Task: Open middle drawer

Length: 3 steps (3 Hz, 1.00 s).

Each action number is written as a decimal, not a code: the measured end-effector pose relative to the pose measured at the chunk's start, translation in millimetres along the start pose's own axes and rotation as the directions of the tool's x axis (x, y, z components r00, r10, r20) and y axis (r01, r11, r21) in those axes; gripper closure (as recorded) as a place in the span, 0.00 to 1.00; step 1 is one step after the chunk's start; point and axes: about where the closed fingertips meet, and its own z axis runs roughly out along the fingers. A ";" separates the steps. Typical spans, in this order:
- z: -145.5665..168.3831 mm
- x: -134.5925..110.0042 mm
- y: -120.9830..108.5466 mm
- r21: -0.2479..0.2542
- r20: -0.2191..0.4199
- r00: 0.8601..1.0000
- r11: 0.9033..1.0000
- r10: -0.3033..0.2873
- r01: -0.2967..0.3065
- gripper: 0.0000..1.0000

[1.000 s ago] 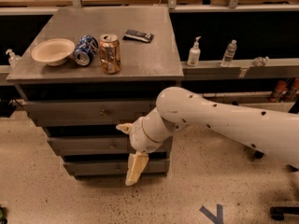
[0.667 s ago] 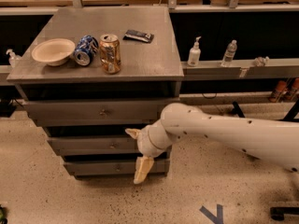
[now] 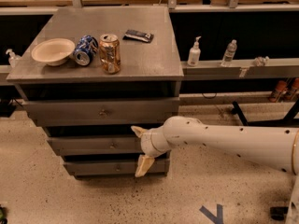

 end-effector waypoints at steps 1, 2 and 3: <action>1.5 1.0 -0.2 0.000 0.002 1.000 1.000 0.000 0.000 0.00; 27.1 26.5 -5.3 0.020 0.045 0.999 1.000 -0.003 0.002 0.00; 53.9 55.6 -11.0 0.042 0.135 0.991 0.999 -0.003 -0.003 0.00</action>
Offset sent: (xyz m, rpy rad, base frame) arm 0.0554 -0.0136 -0.0885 0.1293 -0.0422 0.0148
